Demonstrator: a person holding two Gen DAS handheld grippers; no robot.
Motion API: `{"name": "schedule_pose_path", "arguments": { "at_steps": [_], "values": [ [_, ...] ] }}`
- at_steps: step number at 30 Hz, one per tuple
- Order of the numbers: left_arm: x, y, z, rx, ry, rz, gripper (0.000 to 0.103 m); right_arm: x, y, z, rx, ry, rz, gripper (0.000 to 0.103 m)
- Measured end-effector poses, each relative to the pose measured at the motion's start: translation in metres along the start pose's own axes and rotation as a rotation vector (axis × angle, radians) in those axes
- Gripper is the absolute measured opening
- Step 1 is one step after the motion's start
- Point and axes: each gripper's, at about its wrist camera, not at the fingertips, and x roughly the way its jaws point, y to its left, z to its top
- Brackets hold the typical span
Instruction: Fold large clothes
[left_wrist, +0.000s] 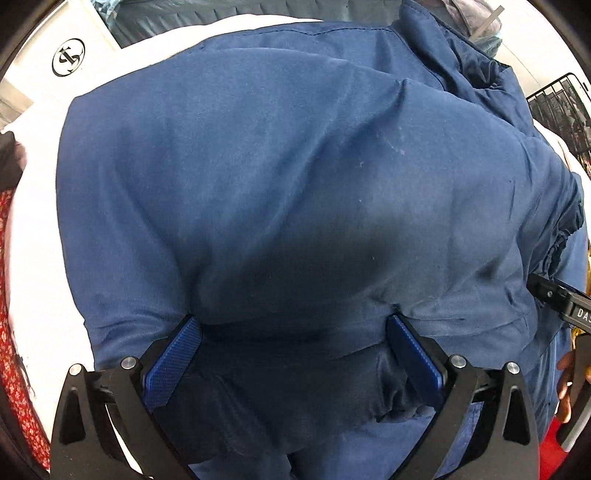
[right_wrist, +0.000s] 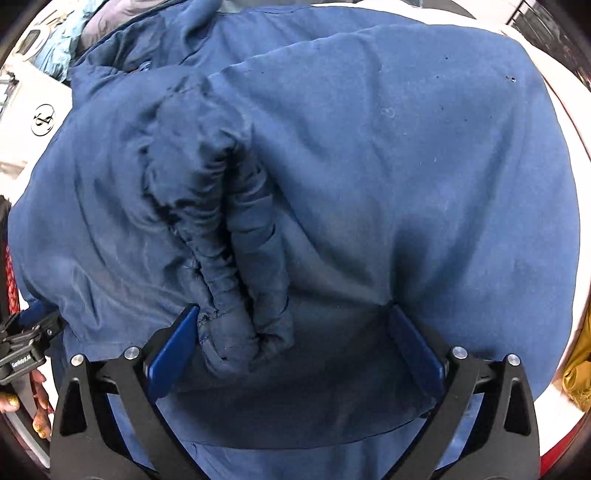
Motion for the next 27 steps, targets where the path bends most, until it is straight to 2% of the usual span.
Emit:
{"name": "schedule_pose_path", "arguments": {
  "at_steps": [6,10,13,15,18,20,22,24,27],
  "values": [
    [-0.003,0.003,-0.007,0.004,-0.052,0.012,0.099,-0.002,-0.001,-0.004,0.014,-0.067,-0.001,0.099],
    [-0.015,0.005,-0.019,0.014,-0.096,0.028,0.098,-0.015,-0.005,-0.031,0.008,-0.098,0.010,0.099],
    [-0.035,0.001,-0.039,0.006,-0.143,0.039,0.097,-0.034,-0.015,-0.049,0.013,-0.091,0.031,0.098],
    [-0.050,0.002,-0.055,-0.003,-0.183,0.031,0.097,-0.051,-0.020,-0.061,0.008,-0.125,0.040,0.098],
    [-0.073,0.007,-0.087,-0.017,-0.237,0.022,0.097,-0.070,-0.028,-0.094,-0.021,-0.173,0.025,0.098],
    [-0.081,0.003,-0.106,0.005,-0.249,0.040,0.097,-0.074,-0.030,-0.119,-0.044,-0.174,0.012,0.098],
    [-0.083,-0.001,-0.131,0.024,-0.234,0.050,0.097,-0.078,-0.036,-0.140,-0.058,-0.162,0.011,0.098],
    [-0.081,0.004,-0.155,0.023,-0.203,0.026,0.097,-0.080,-0.046,-0.165,-0.067,-0.123,0.014,0.098],
    [-0.075,0.023,-0.196,-0.022,-0.142,-0.001,0.097,-0.079,-0.067,-0.196,-0.056,-0.087,0.018,0.098]
  ]
}}
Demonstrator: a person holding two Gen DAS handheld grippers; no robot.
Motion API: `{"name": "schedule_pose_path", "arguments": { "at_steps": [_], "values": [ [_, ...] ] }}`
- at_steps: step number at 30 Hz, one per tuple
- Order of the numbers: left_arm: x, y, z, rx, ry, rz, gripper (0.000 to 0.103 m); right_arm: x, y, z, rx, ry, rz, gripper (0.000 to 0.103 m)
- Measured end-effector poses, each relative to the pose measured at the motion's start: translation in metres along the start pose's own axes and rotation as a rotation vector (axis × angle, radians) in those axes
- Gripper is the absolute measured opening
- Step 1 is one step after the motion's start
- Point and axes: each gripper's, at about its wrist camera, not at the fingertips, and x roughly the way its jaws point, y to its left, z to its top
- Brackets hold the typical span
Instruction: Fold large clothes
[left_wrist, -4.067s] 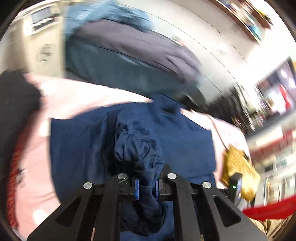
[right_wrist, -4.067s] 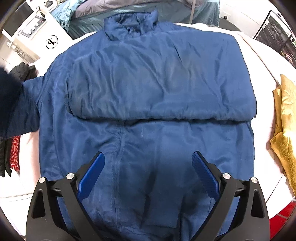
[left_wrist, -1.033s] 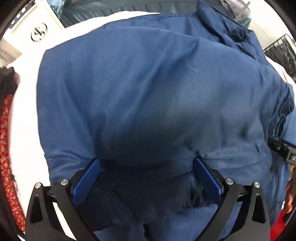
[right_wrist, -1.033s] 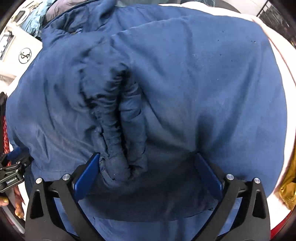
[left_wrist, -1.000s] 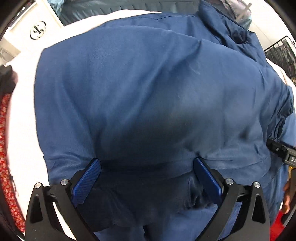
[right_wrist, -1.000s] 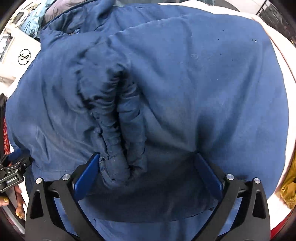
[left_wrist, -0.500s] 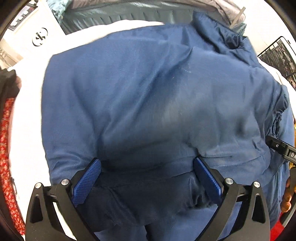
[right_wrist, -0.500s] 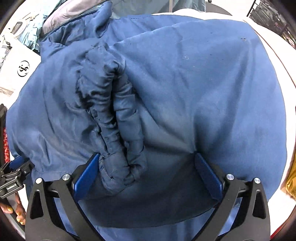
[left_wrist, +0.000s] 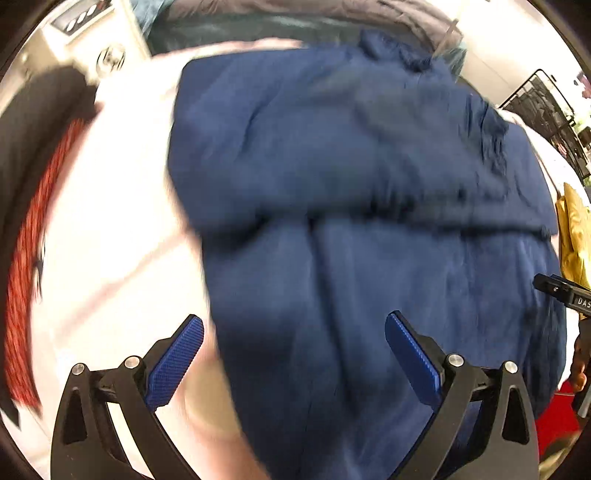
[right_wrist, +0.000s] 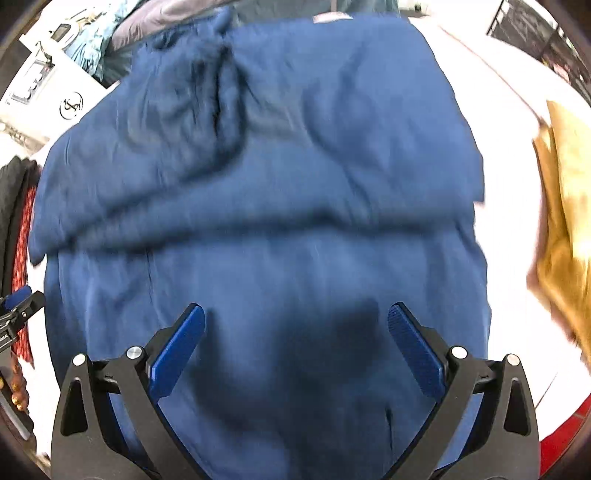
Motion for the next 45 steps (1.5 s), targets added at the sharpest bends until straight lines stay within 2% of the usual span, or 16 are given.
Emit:
{"name": "schedule_pose_path", "arguments": {
  "at_steps": [5,9,15,19,22,24,25,29,33,35,42,45],
  "values": [
    [0.003,0.027,-0.054,-0.085,0.072,-0.023,0.095,-0.013,-0.030,-0.045,0.023,0.021,-0.004,0.098],
    [0.001,0.041,-0.095,-0.087,0.107,-0.021,0.094,-0.026,-0.045,-0.076,-0.014,0.030,0.011,0.098],
    [-0.005,0.061,-0.128,-0.142,0.127,-0.088,0.094,-0.033,-0.053,-0.122,-0.131,0.086,-0.002,0.098],
    [-0.007,0.070,-0.144,-0.133,0.132,-0.098,0.093,-0.036,-0.063,-0.147,-0.162,0.114,-0.010,0.098],
    [-0.012,0.078,-0.155,-0.111,0.131,-0.075,0.089,-0.043,-0.080,-0.163,-0.128,0.129,-0.008,0.098],
    [-0.013,0.082,-0.157,-0.108,0.128,-0.022,0.080,-0.051,-0.104,-0.167,-0.081,0.131,0.006,0.098],
    [-0.014,0.092,-0.158,-0.117,0.130,0.005,0.080,-0.052,-0.115,-0.168,-0.058,0.126,0.010,0.098],
    [-0.027,0.129,-0.170,-0.210,0.103,-0.014,0.079,-0.066,-0.151,-0.182,0.049,0.086,0.033,0.098],
    [-0.036,0.124,-0.186,-0.228,0.086,-0.096,0.081,-0.064,-0.177,-0.198,0.124,0.103,0.074,0.098],
    [-0.034,0.116,-0.189,-0.211,0.104,-0.143,0.083,-0.061,-0.189,-0.204,0.132,0.123,0.095,0.098],
    [-0.004,0.058,-0.178,-0.159,0.114,-0.273,0.083,-0.042,-0.188,-0.225,0.115,0.161,0.160,0.098],
    [0.011,0.019,-0.169,-0.118,0.110,-0.277,0.083,-0.027,-0.187,-0.223,0.113,0.194,0.175,0.098]
  ]
}}
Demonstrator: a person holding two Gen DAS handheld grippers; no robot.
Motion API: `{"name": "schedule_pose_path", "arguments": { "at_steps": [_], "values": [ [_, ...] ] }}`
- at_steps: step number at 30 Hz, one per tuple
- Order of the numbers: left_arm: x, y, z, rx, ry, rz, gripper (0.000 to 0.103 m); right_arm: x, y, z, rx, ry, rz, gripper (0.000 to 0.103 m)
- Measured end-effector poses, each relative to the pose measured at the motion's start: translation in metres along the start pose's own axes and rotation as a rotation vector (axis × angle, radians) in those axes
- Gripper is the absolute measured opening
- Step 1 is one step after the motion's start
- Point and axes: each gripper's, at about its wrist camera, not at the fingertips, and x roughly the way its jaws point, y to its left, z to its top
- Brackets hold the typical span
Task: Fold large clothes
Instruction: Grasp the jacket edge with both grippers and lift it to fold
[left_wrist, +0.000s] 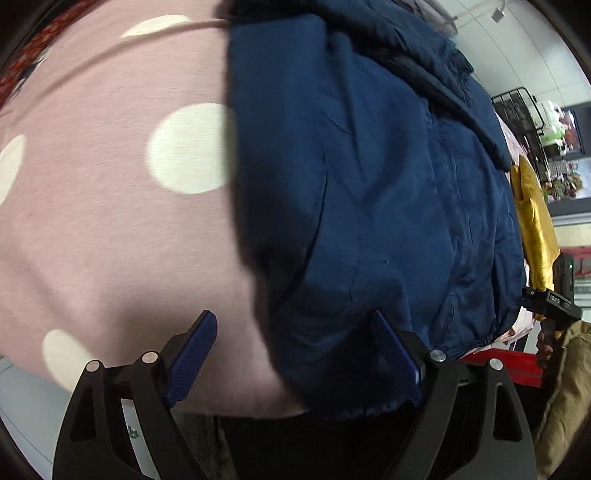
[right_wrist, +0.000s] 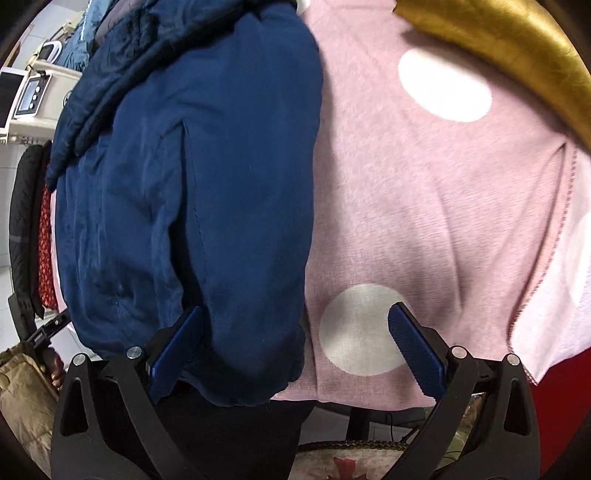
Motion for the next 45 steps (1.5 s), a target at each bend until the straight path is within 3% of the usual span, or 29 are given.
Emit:
{"name": "schedule_pose_path", "arguments": {
  "at_steps": [2,3,4,6,7,8,9,10,11,12,16,18,20,21,22,23,24,26,27,30,35,39,42,45],
  "values": [
    [0.017,-0.017,0.015,0.032,-0.002,0.010,0.082,0.006,-0.003,0.001,0.012,0.016,0.017,0.095],
    [0.019,-0.021,0.019,0.040,-0.004,0.005,0.073,0.008,-0.004,0.001,0.021,0.027,0.035,0.082],
    [0.018,-0.028,0.026,0.046,-0.013,-0.022,0.066,0.012,0.000,0.012,0.024,0.034,0.058,0.057],
    [0.012,-0.039,0.035,0.064,-0.007,-0.053,0.046,0.008,0.014,0.018,0.011,0.045,0.143,0.026],
    [0.008,-0.049,0.041,0.090,-0.017,-0.052,0.041,0.003,0.020,0.017,-0.007,0.042,0.142,0.021],
    [0.002,-0.057,0.047,0.109,-0.029,-0.056,0.029,-0.005,0.031,0.018,-0.037,0.024,0.167,0.018],
    [-0.007,-0.064,0.053,0.115,-0.049,-0.073,0.020,-0.018,0.035,0.017,-0.034,0.003,0.234,0.015],
    [-0.027,-0.071,0.062,0.099,-0.090,-0.135,0.018,-0.028,0.035,0.022,-0.024,-0.020,0.295,0.012],
    [-0.049,-0.074,0.068,0.081,-0.138,-0.205,0.016,-0.046,0.043,0.023,-0.021,-0.065,0.364,0.012],
    [-0.064,-0.076,0.072,0.079,-0.169,-0.225,0.016,-0.067,0.049,0.023,-0.034,-0.114,0.406,0.011],
    [-0.141,-0.070,0.090,0.099,-0.319,-0.194,0.016,-0.139,0.041,0.025,-0.006,-0.275,0.564,0.010],
    [-0.157,-0.052,0.095,0.082,-0.330,-0.172,0.016,-0.152,0.025,0.034,0.023,-0.295,0.592,0.011],
    [-0.155,-0.031,0.093,0.074,-0.305,-0.109,0.020,-0.143,0.011,0.035,0.041,-0.268,0.461,0.016],
    [-0.147,-0.023,0.090,0.065,-0.266,-0.123,0.025,-0.131,0.004,0.032,0.058,-0.237,0.353,0.028],
    [-0.136,-0.011,0.085,0.043,-0.208,-0.145,0.026,-0.124,-0.006,0.029,0.078,-0.216,0.311,0.045],
    [-0.125,-0.002,0.079,0.021,-0.158,-0.141,0.031,-0.114,-0.018,0.023,0.114,-0.195,0.282,0.053],
    [-0.112,0.006,0.070,0.007,-0.110,-0.114,0.047,-0.105,-0.027,0.016,0.141,-0.183,0.252,0.062],
    [-0.094,0.016,0.054,0.005,-0.074,-0.036,0.075,-0.088,-0.039,0.007,0.191,-0.159,0.240,0.062],
    [-0.089,0.022,0.048,-0.001,-0.080,0.005,0.076,-0.082,-0.037,0.008,0.210,-0.149,0.244,0.062],
    [-0.075,0.049,0.036,-0.087,-0.076,0.007,0.079,-0.057,-0.039,0.010,0.231,-0.119,0.166,0.062],
    [-0.062,0.082,0.024,-0.140,-0.075,0.013,0.080,-0.024,-0.026,0.007,0.078,-0.052,0.028,0.062],
    [-0.047,0.059,0.027,-0.054,-0.099,0.000,0.081,-0.004,-0.005,0.000,-0.004,-0.027,0.123,0.062],
    [-0.024,0.041,0.033,-0.034,-0.085,-0.020,0.081,0.021,0.015,0.002,-0.049,-0.019,0.099,0.062],
    [-0.015,0.024,0.040,-0.064,-0.083,-0.112,0.081,0.029,0.017,0.004,-0.024,-0.015,0.123,0.062]
  ]
}}
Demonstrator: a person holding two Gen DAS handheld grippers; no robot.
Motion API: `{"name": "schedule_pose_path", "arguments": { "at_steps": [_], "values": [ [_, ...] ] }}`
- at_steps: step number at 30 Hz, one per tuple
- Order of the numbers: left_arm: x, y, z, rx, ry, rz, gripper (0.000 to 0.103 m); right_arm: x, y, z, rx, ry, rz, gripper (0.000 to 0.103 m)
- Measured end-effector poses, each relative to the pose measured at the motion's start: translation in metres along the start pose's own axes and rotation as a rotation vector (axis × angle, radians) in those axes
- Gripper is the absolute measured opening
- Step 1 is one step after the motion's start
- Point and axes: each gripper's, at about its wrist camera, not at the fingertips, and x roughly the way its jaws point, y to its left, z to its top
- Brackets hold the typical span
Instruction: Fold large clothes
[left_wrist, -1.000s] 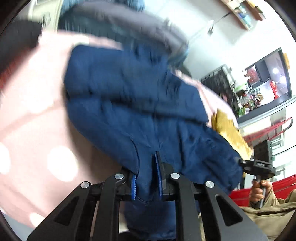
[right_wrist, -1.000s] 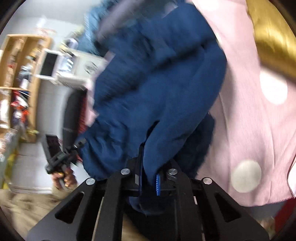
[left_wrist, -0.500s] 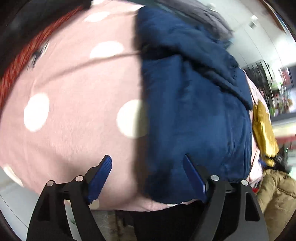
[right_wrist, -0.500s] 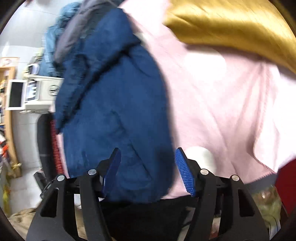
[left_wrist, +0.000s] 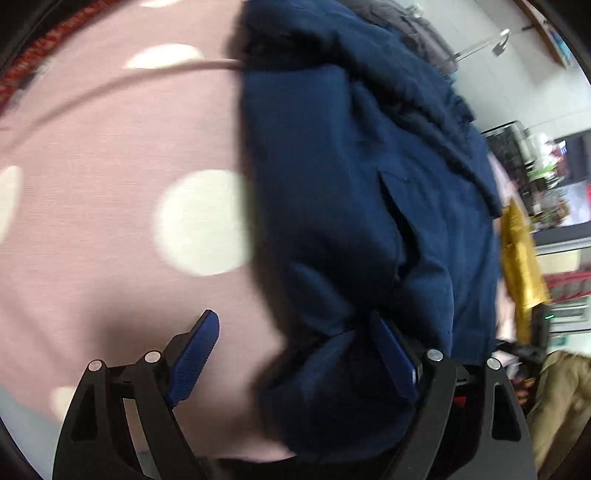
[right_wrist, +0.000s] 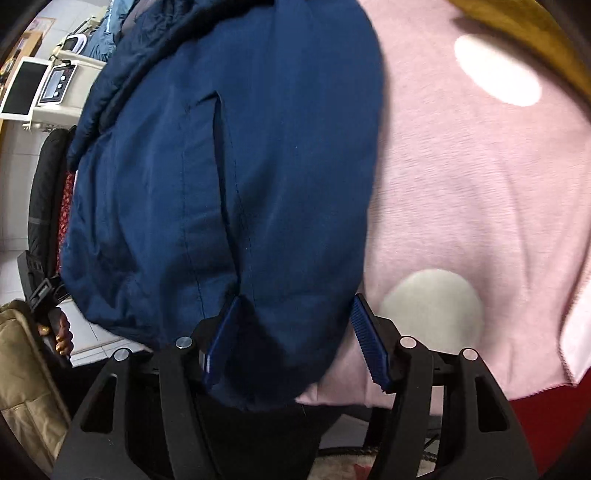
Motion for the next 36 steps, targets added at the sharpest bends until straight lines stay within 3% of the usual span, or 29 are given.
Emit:
{"name": "schedule_pose_path", "arguments": {
  "at_steps": [3,5,7,9,12,15,20,24,29,31,32,33,34,35,36],
  "values": [
    [0.008,-0.021,0.006,0.045,0.009,-0.081,0.081,0.004,-0.008,0.001,0.040,0.008,0.045,0.061],
    [0.013,-0.029,0.011,0.073,0.018,-0.096,0.077,0.005,-0.013,0.002,0.066,0.019,0.063,0.049],
    [0.014,-0.027,0.016,0.056,0.048,-0.152,0.052,-0.001,-0.016,0.003,0.076,0.017,0.050,0.025],
    [0.010,-0.025,0.017,0.040,0.064,-0.159,0.029,-0.008,-0.015,0.000,0.081,0.011,0.048,0.017],
    [-0.005,-0.030,0.016,0.061,0.043,-0.115,0.013,-0.026,-0.012,-0.007,0.102,-0.015,0.052,0.011],
    [-0.033,-0.017,0.009,0.031,0.037,-0.099,0.008,-0.051,-0.014,-0.014,0.128,-0.046,0.055,0.010],
    [-0.076,0.008,-0.020,0.067,0.090,-0.006,0.005,-0.078,-0.002,-0.017,0.112,-0.054,0.047,0.008],
    [-0.086,0.016,-0.037,0.076,0.128,0.058,0.000,-0.073,0.005,-0.027,0.108,0.000,0.047,0.008],
    [-0.078,0.032,-0.049,-0.001,0.136,0.079,0.000,-0.063,0.008,-0.024,0.141,0.032,0.041,0.008],
    [-0.082,0.041,-0.044,-0.065,0.093,0.067,0.002,-0.052,0.011,-0.015,0.143,0.053,0.013,0.008],
    [-0.085,0.047,-0.040,-0.091,0.072,0.048,0.019,-0.047,0.012,-0.008,0.140,0.069,-0.008,0.008],
    [-0.091,0.050,-0.034,-0.097,0.041,0.032,0.051,-0.048,0.009,-0.007,0.131,0.077,-0.013,0.008],
    [-0.098,0.049,-0.031,-0.094,0.002,0.036,0.067,-0.052,0.001,-0.008,0.118,0.081,-0.017,0.008],
    [-0.106,0.050,-0.026,-0.087,-0.048,0.046,0.083,-0.051,0.002,-0.006,0.101,0.086,-0.025,0.008],
    [-0.113,0.050,-0.023,-0.076,-0.081,0.038,0.083,-0.051,0.003,-0.006,0.091,0.091,-0.028,0.008]
  ]
}}
